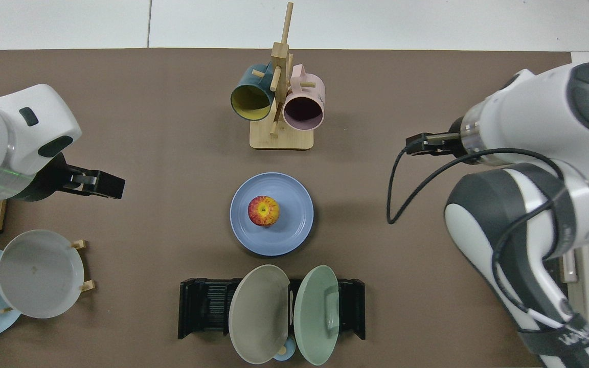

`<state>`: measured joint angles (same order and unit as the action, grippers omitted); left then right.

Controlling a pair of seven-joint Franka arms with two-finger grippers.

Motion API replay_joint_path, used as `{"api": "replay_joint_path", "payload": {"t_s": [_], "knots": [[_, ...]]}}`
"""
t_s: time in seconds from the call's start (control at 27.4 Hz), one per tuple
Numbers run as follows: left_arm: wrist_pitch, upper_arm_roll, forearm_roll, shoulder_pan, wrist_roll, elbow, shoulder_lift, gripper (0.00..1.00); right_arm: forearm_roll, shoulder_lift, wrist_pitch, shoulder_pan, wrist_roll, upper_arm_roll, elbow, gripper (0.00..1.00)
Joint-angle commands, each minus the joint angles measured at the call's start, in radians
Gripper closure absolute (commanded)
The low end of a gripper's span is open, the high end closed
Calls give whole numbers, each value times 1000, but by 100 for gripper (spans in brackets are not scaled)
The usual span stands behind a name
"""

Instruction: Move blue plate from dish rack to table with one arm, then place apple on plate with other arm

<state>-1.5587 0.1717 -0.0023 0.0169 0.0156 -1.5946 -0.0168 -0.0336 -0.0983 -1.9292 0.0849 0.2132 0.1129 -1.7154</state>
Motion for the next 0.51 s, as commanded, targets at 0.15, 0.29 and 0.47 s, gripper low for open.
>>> {"api": "replay_joint_path", "payload": {"t_s": [0.15, 0.29, 0.47], "knots": [[22, 0, 13, -5, 4, 15, -5, 0, 53, 141, 67, 6, -123, -130, -84, 0], [22, 0, 13, -5, 4, 13, -5, 0, 52, 167, 105, 7, -126, -156, -70, 0], [23, 0, 13, -5, 4, 15, -5, 0, 53, 177, 183, 12, -175, -193, -17, 0]]}}
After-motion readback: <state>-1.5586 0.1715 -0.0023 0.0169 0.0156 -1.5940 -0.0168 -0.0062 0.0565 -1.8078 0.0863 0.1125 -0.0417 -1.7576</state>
